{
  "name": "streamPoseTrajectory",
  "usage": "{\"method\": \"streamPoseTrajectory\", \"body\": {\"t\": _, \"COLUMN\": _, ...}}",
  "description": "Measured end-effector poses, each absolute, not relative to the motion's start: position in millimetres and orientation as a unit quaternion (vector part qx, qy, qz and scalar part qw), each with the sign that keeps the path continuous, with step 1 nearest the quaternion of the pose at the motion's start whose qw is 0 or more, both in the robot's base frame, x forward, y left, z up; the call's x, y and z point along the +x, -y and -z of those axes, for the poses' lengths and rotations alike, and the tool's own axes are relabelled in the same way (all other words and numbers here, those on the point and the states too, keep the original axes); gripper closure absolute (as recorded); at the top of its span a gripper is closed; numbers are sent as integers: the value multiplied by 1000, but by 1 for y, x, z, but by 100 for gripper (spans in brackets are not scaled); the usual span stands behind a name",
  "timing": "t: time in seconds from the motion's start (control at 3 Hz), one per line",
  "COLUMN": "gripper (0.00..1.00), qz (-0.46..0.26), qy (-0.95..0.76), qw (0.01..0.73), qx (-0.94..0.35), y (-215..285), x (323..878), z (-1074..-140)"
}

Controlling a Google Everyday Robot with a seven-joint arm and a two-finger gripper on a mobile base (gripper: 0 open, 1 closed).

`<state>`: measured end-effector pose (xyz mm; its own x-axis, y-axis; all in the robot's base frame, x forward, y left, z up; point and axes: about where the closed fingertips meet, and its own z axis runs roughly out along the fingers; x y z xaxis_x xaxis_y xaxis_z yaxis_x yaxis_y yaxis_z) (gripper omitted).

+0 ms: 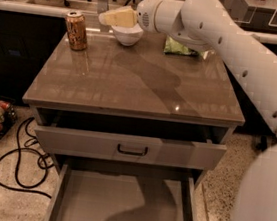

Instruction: Place orange can into middle drawer

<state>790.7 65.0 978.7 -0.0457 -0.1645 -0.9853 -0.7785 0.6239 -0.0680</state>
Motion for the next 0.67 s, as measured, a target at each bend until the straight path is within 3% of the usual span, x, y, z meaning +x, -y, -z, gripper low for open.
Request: {"method": "streamPoseTrajectory", "body": {"t": 0.67, "gripper": 0, "qz": -312, "qy": -674, "qw": 578, "qx": -337, "y": -119, "x": 814, "z": -944}}
